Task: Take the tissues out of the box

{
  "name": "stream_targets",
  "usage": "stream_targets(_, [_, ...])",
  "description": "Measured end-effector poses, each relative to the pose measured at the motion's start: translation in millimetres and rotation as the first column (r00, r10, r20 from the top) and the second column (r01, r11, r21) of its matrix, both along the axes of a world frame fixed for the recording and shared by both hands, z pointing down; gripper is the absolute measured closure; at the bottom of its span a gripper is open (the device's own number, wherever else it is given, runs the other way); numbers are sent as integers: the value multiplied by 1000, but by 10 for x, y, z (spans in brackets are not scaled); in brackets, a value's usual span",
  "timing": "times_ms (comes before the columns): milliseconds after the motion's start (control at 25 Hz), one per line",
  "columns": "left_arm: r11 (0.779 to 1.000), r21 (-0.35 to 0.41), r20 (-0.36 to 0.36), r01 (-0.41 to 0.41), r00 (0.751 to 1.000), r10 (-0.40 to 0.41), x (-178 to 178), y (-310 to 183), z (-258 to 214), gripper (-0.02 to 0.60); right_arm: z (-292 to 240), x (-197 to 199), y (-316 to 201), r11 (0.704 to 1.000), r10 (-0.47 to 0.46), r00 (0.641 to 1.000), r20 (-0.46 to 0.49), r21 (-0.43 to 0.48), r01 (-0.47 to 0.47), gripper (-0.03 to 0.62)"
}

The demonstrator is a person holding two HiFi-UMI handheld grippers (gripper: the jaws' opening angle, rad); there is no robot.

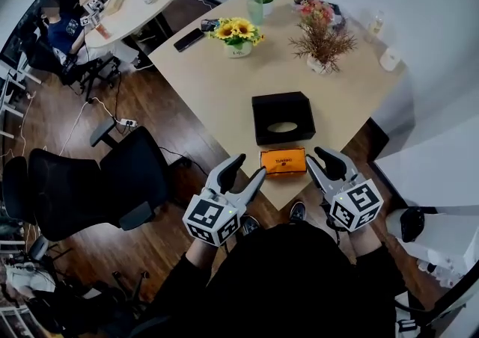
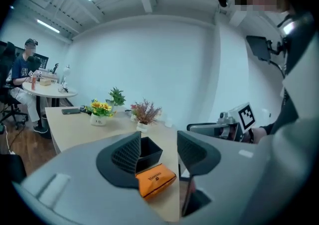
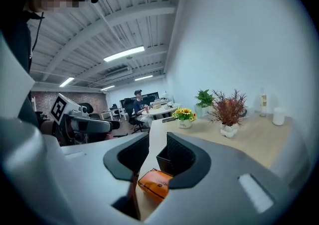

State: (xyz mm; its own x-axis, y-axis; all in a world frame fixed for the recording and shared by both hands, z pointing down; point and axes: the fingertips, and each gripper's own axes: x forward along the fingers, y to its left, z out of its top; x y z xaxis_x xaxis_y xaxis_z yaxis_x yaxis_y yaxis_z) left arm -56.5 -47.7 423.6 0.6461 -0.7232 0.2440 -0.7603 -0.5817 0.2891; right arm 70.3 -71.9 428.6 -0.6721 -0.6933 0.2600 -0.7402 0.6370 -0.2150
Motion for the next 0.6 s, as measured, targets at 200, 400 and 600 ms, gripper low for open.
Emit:
stream_targets(200, [992,118,86,-51,995,41,9,220,-162,370,-204,-6,129,996,36,999,-15,77,-35,503])
stream_targets(400, [980,175,134,-90,989,66,122,382,-195,371,-403,105,214,975,110,993,-31,198,-102,581])
stream_targets(600, [986,149,100,-67,994,52,197,371,-161,378,-508,139,282,965,108,993,-46,245,-94,594])
